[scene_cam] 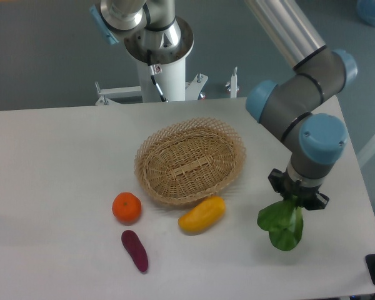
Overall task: Pick up the green vegetable from the table
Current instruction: 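Lift the grasped bok choy up off the table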
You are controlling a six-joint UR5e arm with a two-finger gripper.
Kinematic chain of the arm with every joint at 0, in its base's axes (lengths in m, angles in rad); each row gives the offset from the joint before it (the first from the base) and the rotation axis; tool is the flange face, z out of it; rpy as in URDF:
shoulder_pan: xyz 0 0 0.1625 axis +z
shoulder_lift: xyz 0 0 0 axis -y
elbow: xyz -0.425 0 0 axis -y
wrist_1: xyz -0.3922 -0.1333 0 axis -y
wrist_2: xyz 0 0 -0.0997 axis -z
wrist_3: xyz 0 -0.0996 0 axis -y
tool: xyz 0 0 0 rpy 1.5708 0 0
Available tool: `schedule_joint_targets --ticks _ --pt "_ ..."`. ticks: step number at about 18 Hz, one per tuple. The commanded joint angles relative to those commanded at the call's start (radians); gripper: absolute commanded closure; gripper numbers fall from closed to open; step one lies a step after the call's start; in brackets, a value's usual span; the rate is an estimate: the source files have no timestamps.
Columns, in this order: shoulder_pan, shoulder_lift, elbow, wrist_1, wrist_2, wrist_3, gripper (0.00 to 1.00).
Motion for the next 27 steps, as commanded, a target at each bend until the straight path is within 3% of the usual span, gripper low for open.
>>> schedule_joint_targets --ticks 6,11,27 --pt "0.029 -0.006 0.063 -0.061 -0.057 0.015 0.77" --pt "0.043 -0.017 0.084 -0.065 -0.051 0.052 0.76" --pt "0.04 -0.015 0.071 -0.063 -0.036 0.117 0.74"
